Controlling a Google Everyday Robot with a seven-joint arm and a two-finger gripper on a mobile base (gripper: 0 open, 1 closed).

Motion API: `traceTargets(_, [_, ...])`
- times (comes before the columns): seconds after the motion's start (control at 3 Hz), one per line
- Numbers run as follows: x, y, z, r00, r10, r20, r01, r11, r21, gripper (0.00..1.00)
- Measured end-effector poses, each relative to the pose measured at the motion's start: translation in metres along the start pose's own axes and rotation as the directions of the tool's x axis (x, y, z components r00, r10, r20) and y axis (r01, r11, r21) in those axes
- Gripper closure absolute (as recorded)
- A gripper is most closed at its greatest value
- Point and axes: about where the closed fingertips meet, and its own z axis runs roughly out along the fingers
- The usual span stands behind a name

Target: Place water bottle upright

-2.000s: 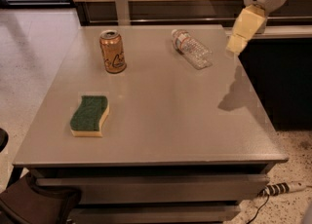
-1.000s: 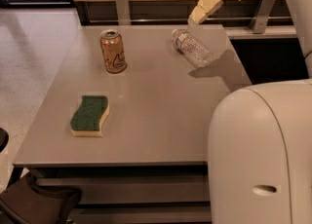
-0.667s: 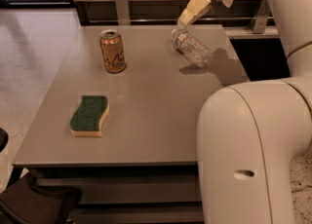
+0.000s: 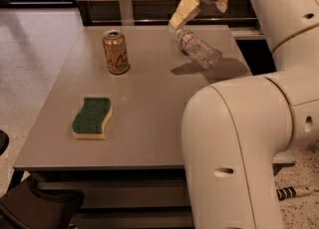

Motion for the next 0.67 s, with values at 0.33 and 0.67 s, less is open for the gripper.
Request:
traceTargets(0.33, [0.006, 0.015, 0.022, 0.998, 0.037, -0.060, -0.038, 0.9988, -0.029, 0.00])
traceTargets(0.67, [0.031, 0.017, 0.039, 0.999, 0.033, -0.026, -0.035, 0.9963, -0.078, 0.00])
